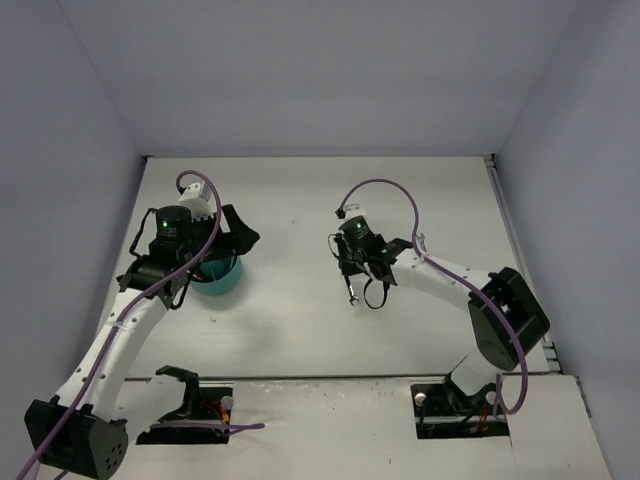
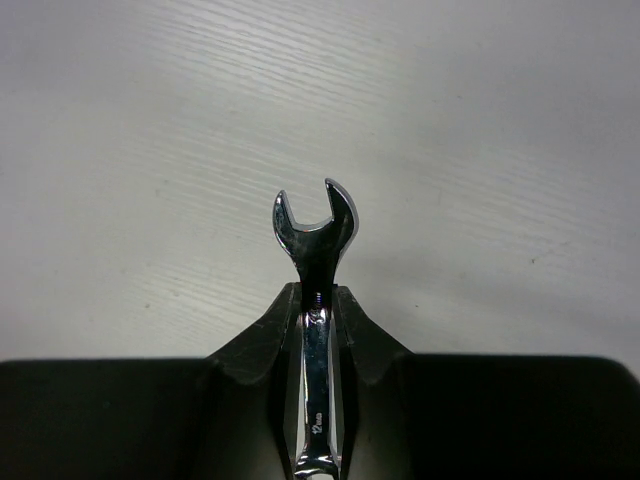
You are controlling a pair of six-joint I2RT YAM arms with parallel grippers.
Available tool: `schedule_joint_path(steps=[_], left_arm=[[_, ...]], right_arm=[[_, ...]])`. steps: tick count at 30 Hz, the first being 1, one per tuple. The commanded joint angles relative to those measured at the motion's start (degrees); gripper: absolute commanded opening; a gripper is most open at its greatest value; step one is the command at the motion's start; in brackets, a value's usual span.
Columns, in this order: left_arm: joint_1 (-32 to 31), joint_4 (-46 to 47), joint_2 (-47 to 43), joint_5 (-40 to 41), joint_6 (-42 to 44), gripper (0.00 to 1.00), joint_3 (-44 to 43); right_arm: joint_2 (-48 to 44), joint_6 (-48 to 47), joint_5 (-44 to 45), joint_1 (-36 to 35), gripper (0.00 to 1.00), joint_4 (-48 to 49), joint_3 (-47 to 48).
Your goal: Sort the tools into containers
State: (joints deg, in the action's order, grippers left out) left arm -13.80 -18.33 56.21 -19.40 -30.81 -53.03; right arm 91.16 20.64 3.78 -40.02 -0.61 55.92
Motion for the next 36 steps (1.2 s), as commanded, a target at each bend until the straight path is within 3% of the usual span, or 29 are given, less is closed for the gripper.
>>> schedule_joint_path(steps=[1,9,22,32,36], left_arm=[[-1.0,15.1,1.5,-6.4,-6.2,0.71,-0.9],[-7.6,22.3,6.2,-3.2,-7.9,0.72,-4.8],[-14.0,24.7,9.6,1.9,-8.1,0.70,-6.0],[-16.4,25.7,12.7,4.1,-9.5,0.50,-6.4],[-17.0,26.3,13.1,4.3,-10.1,0.47,-6.3]], right_arm=[[-7.2,-7.4,-2.1,-2.5,0.00,6.4,3.4],[-10.8,-12.1,-6.1,-5.7,0.00,10.7,7.9],[-12.8,-11.8,-10.5,-6.5,0.00,16.5,9.6],[-13.8,-10.0,-12.0,-7.0,0.00,20.0,8.0],[-13.8,-9.9,-12.0,-7.0,0.00,20.4,7.6]])
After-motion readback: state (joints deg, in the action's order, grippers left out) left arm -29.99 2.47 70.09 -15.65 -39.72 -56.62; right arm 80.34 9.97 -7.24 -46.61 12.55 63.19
